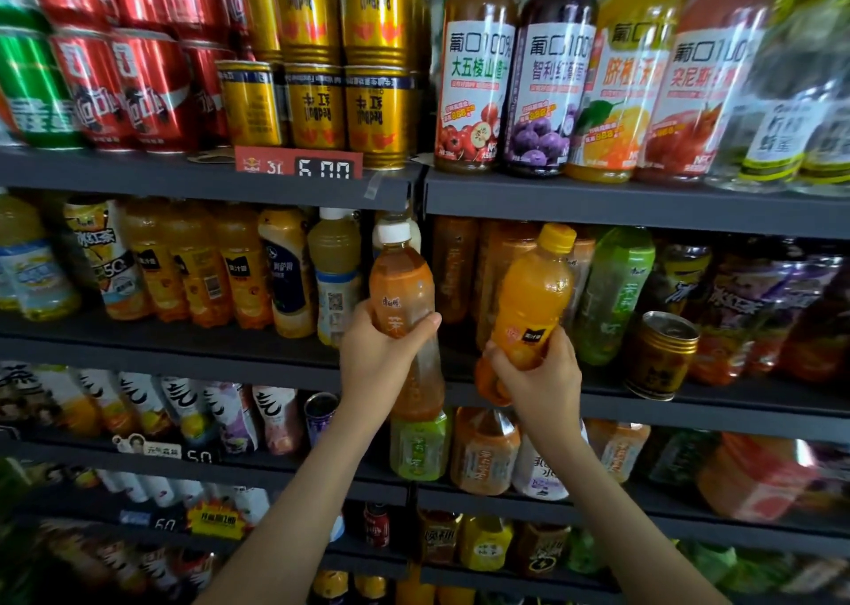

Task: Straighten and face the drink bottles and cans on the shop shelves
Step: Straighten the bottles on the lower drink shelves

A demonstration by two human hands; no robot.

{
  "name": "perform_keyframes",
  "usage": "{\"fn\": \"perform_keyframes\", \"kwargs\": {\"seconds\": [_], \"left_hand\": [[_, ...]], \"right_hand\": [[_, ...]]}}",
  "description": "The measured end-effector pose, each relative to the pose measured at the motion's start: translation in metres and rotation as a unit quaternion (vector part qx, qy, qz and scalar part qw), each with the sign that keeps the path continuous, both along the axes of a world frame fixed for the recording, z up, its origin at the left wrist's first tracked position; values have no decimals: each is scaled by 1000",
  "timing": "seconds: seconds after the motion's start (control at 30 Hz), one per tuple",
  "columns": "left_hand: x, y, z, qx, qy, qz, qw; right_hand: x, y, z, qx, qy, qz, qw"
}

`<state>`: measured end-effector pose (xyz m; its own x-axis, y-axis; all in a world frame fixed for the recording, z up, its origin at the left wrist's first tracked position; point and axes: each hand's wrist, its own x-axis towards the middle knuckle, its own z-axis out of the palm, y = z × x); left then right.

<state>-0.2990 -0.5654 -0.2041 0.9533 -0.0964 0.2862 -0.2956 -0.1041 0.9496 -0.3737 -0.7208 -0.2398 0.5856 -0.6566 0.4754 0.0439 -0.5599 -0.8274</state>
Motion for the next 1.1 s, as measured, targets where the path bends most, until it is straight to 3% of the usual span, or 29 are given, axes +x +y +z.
{"fn": "perform_keyframes", "kwargs": {"seconds": [0.77, 0.93, 1.03, 1.1], "left_hand": [[40, -95, -2, 73, -68, 17, 995], [31, -89, -6, 127, -64, 10, 990], [9, -67, -7, 118, -98, -9, 988], [-9, -44, 0, 90, -72, -74, 991]], "right_hand": [[-36, -32, -7, -29, 26, 13, 999], [-35, -26, -9, -3, 28, 41, 999], [-31, -17, -9, 11, 26, 65, 997], [-27, -7, -10, 14, 26, 89, 996]]}}
